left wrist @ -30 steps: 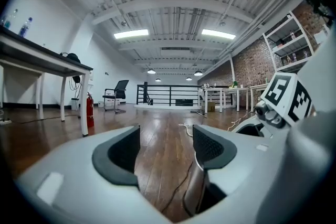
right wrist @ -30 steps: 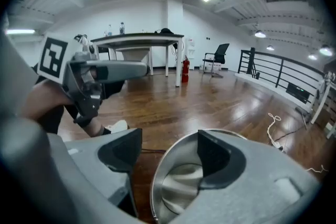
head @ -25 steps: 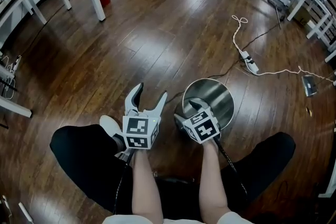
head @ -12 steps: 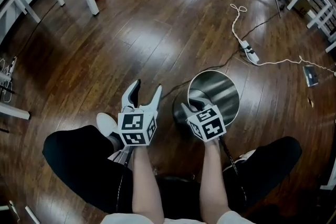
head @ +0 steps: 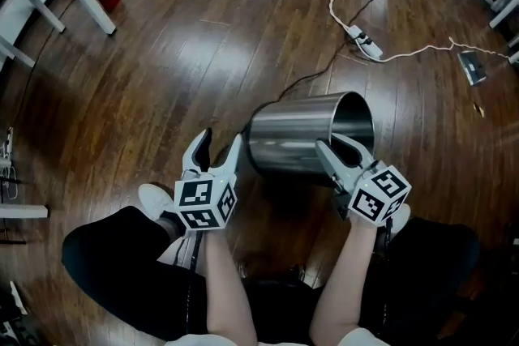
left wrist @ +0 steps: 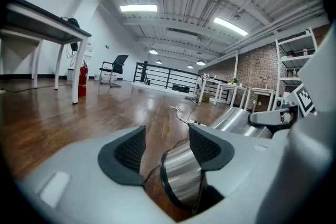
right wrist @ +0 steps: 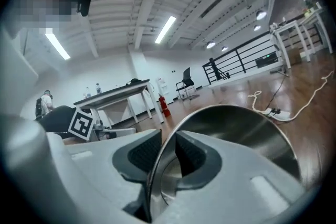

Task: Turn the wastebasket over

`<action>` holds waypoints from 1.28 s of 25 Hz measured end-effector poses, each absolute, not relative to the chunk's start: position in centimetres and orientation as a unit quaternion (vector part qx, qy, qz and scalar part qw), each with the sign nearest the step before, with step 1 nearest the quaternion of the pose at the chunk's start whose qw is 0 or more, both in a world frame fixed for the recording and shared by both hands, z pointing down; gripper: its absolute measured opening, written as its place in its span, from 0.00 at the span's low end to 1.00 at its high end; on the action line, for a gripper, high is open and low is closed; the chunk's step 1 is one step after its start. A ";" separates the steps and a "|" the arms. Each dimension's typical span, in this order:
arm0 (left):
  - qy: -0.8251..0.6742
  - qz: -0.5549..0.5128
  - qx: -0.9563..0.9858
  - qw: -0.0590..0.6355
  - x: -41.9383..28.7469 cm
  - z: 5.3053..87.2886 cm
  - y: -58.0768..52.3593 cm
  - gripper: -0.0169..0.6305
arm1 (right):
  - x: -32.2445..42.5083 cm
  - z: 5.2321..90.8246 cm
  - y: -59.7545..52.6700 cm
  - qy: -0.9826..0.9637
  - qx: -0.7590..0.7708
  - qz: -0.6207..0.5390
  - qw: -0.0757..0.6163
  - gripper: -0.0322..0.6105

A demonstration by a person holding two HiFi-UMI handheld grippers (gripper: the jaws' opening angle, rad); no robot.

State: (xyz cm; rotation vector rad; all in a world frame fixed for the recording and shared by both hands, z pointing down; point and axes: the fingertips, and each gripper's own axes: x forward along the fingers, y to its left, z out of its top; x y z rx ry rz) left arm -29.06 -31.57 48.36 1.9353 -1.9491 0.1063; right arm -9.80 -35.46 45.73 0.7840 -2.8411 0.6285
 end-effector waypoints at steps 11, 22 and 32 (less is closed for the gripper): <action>-0.598 0.036 0.756 0.263 -17.5 52.3 -35.3 0.43 | 6.6 50.4 -38.8 -0.847 0.460 0.234 0.127 0.23; -0.597 0.067 0.744 0.293 -12.4 54.9 -37.8 0.41 | 19.0 58.8 -39.2 -0.779 0.531 0.292 0.161 0.31; -0.591 0.159 0.735 0.290 -8.9 57.3 -38.9 0.36 | 19.1 57.2 -38.5 -0.819 0.451 0.257 0.246 0.22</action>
